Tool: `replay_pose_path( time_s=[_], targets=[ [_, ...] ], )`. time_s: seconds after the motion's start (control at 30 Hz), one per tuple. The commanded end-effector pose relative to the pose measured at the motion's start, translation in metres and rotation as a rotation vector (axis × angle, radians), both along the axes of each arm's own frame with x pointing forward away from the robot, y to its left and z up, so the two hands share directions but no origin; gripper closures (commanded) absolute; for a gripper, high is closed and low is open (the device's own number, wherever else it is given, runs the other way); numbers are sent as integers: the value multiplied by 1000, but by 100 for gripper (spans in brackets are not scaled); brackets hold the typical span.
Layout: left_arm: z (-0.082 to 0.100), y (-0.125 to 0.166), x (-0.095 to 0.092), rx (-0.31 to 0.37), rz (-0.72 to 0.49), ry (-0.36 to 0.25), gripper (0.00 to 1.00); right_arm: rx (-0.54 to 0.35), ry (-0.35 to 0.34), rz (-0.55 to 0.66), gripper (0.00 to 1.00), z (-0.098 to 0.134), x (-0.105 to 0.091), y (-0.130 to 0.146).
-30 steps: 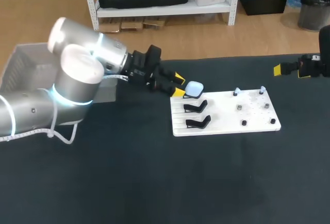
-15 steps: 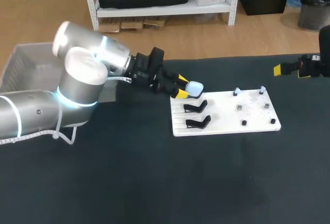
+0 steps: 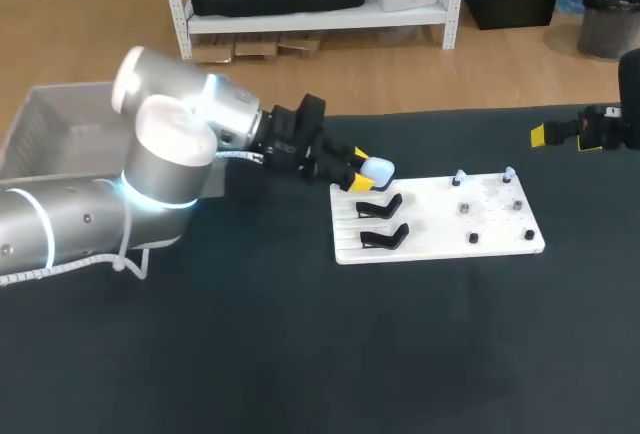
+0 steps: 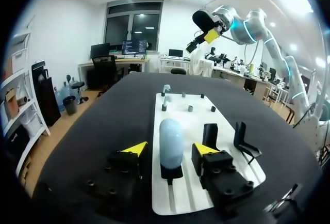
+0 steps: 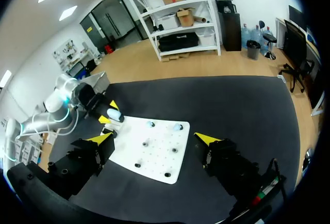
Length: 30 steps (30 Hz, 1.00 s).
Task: Pick up each earbud case from the left stands, insert the matching earbuds, close the lid, and place the case in the box.
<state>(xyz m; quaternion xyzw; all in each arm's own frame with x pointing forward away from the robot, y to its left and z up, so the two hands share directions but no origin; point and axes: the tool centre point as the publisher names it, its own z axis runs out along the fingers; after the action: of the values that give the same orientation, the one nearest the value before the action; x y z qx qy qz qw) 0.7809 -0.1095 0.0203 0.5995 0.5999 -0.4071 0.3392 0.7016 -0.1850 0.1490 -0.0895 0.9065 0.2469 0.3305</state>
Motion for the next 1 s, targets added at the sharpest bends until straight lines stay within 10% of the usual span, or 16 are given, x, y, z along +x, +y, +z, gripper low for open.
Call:
replay_pose_path(
  time_s=[0.03, 0.33, 0.53, 1.0],
  targets=[
    [-5, -4, 5, -7, -10, 2, 49, -1, 0, 0, 0, 0, 0, 0],
    [-6, -3, 7, -11, 2, 0, 62, -1, 0, 0, 0, 0, 0, 0],
    [-3, 0, 4, -20, -1, 2, 99, -1, 0, 0, 0, 0, 0, 0],
    [73, 7, -24, -219, -15, -88, 100, -1, 0, 0, 0, 0, 0, 0]
  ],
)
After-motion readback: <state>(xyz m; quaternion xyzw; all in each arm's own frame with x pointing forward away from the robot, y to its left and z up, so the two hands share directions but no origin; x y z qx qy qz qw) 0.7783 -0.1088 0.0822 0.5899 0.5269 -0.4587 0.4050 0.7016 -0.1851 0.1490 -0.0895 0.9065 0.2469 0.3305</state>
